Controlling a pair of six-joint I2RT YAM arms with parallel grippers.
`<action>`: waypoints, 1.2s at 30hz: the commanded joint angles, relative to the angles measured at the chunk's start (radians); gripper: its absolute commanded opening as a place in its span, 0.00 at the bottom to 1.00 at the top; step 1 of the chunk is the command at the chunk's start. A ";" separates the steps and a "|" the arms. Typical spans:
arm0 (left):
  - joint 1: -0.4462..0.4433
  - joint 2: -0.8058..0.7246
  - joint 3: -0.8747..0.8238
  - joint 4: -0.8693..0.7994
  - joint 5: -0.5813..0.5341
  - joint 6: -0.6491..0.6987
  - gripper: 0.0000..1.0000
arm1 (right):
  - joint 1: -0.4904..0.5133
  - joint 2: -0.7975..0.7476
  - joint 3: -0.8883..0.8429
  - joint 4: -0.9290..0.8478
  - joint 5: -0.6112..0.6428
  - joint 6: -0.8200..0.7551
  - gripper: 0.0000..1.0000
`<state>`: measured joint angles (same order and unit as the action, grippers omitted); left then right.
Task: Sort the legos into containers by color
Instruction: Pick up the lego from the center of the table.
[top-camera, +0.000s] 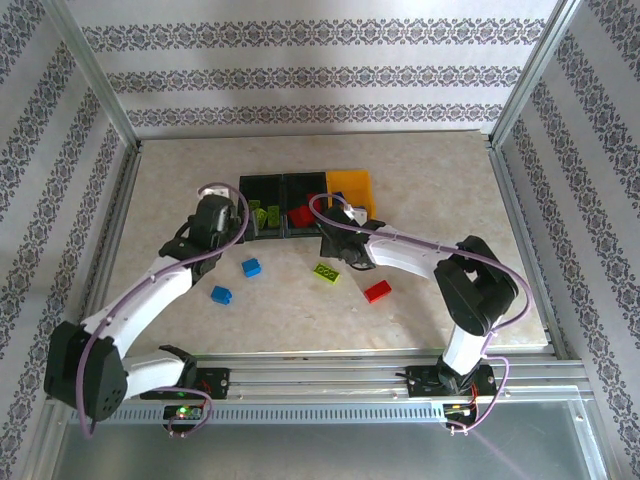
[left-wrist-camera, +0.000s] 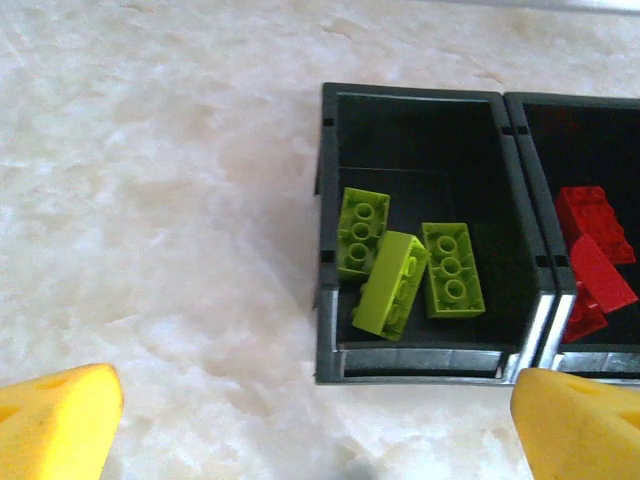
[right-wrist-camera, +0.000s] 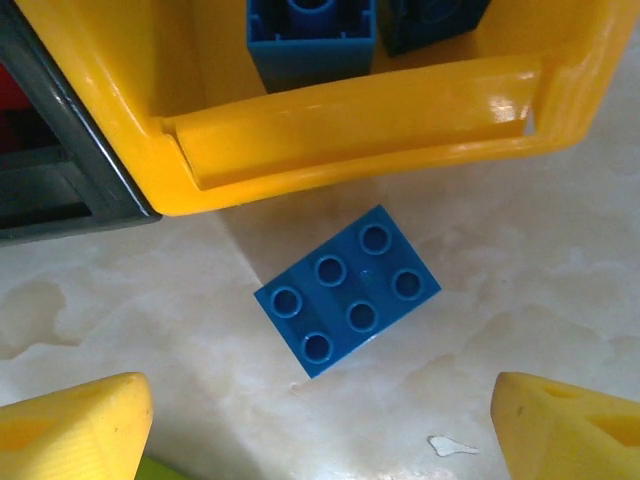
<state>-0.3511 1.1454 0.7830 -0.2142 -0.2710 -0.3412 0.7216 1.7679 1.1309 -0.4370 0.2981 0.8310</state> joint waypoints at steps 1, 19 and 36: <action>0.011 -0.082 -0.060 0.048 -0.085 -0.025 1.00 | -0.013 0.026 0.036 0.005 -0.005 -0.018 0.87; 0.015 -0.447 -0.315 0.001 -0.157 -0.133 1.00 | -0.043 0.135 0.098 0.004 -0.004 -0.049 0.81; 0.017 -0.409 -0.312 0.010 -0.146 -0.144 1.00 | -0.048 0.121 0.076 -0.030 0.074 -0.016 0.73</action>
<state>-0.3511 0.7345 0.4664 -0.1944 -0.4046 -0.4732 0.6701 1.9007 1.2263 -0.4187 0.3222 0.7902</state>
